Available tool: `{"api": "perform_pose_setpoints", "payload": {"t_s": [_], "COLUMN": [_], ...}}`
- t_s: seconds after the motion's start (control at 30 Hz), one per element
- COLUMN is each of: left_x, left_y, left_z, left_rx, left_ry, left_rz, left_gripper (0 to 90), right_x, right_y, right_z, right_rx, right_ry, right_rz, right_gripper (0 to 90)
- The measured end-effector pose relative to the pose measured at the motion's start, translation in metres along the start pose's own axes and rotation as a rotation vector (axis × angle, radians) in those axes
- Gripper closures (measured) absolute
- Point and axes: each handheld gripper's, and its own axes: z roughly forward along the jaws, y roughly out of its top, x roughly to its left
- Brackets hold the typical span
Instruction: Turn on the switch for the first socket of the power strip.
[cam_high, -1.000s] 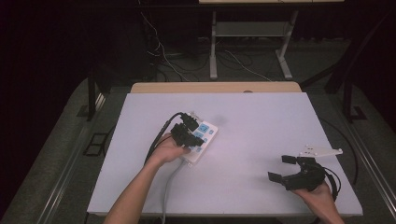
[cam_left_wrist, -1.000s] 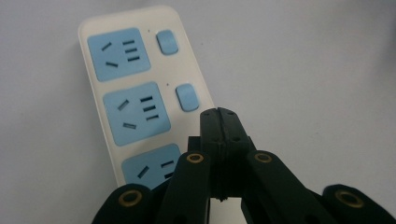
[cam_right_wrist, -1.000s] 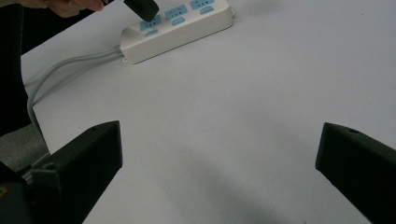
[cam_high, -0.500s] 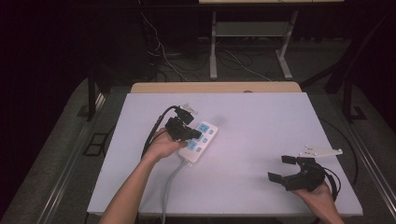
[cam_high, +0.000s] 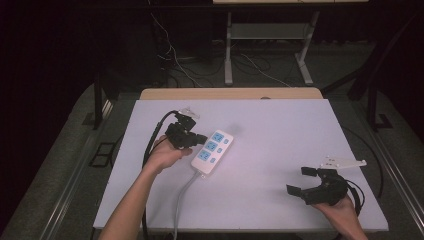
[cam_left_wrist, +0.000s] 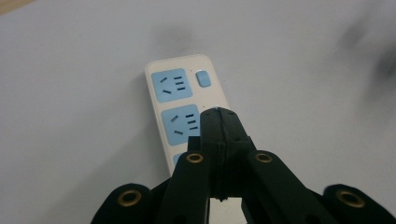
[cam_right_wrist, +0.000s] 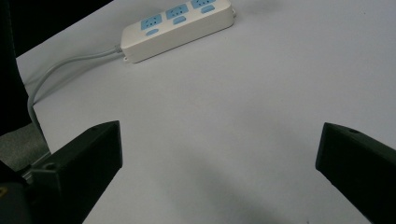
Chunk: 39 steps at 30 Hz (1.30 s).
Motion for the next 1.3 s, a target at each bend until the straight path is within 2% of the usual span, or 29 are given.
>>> {"api": "perform_pose_setpoints", "payload": {"t_s": [0.17,0.33,0.43,0.57,0.67,0.8,0.97,1.3], "left_x": [0.004,0.008,0.009,0.010,0.011,0.013,0.011,0.007], "left_y": [-0.006,-0.013,-0.017,-0.023,-0.029,-0.035,-0.047,-0.072], "left_z": [-0.012,-0.025,-0.031,-0.037,-0.041,-0.045,-0.049,-0.058], "left_rx": [-0.025,-0.060,-0.066,-0.069,-0.092,-0.088,-0.077,-0.118], "left_ry": [0.009,0.008,0.001,0.010,-0.009,-0.013,0.008,0.002], "left_rz": [-0.008,-0.019,-0.022,-0.042,-0.043,-0.058,-0.071,-0.099], "left_gripper": [88.9,81.7,68.1,36.2,15.2,0.0,0.0,0.0], "right_x": [0.000,0.001,0.001,0.001,0.001,0.002,0.002,0.003], "right_y": [0.000,0.000,0.000,0.000,0.000,0.000,0.000,0.000], "right_z": [0.000,0.000,0.001,0.001,0.001,0.002,0.001,0.002], "right_rx": [0.002,0.002,0.003,0.003,0.003,0.002,0.001,0.006], "right_ry": [0.001,0.001,0.001,0.001,0.001,0.001,0.001,0.001], "right_rz": [0.001,0.003,0.002,0.004,0.003,0.001,0.003,0.003], "right_gripper": [0.2,0.2,0.2,0.2,0.2,0.2,0.2,0.2]}}
